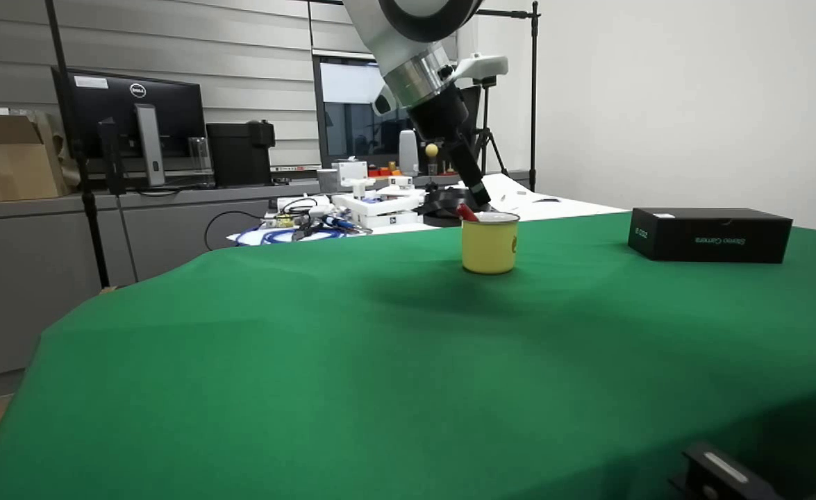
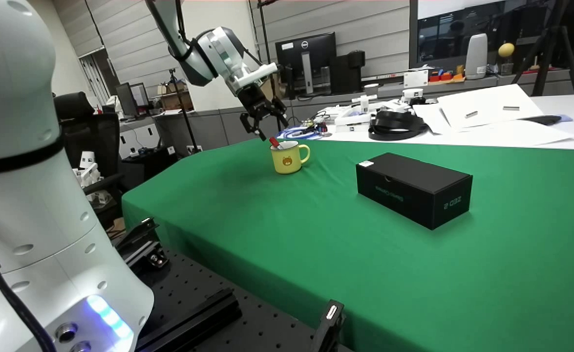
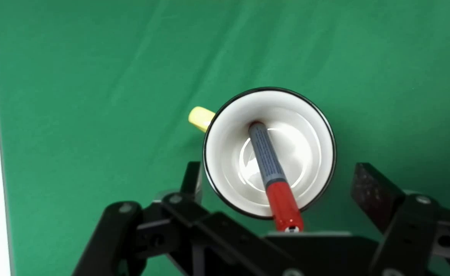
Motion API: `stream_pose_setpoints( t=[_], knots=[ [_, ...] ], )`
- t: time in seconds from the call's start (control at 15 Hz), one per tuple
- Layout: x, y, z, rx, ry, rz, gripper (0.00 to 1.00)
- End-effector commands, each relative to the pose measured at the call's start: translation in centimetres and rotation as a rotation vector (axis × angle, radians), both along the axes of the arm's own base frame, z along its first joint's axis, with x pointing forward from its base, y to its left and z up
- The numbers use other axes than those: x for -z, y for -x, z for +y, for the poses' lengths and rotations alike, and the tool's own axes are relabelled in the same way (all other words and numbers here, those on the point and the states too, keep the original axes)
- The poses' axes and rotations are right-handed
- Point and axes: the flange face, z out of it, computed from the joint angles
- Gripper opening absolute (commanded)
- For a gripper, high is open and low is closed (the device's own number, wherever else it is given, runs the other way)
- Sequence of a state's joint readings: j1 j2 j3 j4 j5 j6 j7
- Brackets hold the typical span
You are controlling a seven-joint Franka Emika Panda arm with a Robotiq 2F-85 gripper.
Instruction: Take the red marker out of the yellow mug
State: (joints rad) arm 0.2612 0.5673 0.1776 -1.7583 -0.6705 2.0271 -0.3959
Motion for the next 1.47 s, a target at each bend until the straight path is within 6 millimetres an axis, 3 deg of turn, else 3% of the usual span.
stream_pose_setpoints(
  t=[0.0,0.27,0.33,0.4,0.53,1.2,1.4],
  knots=[
    [0.5,-0.9,0.5,-0.006,0.002,-0.001,1.0],
    [1.3,-0.8,1.1,-0.018,0.003,0.004,1.0],
    [1.5,-0.7,1.3,-0.024,0.003,0.007,0.96],
    [1.6,-0.6,1.5,-0.028,0.002,0.01,0.74],
    [1.9,-0.5,1.7,-0.033,0.006,0.009,0.7],
    [2.0,-0.5,2.2,-0.029,0.009,0.017,0.02],
    [1.1,-0.9,1.9,-0.01,0.007,0.016,0.05]
  ],
)
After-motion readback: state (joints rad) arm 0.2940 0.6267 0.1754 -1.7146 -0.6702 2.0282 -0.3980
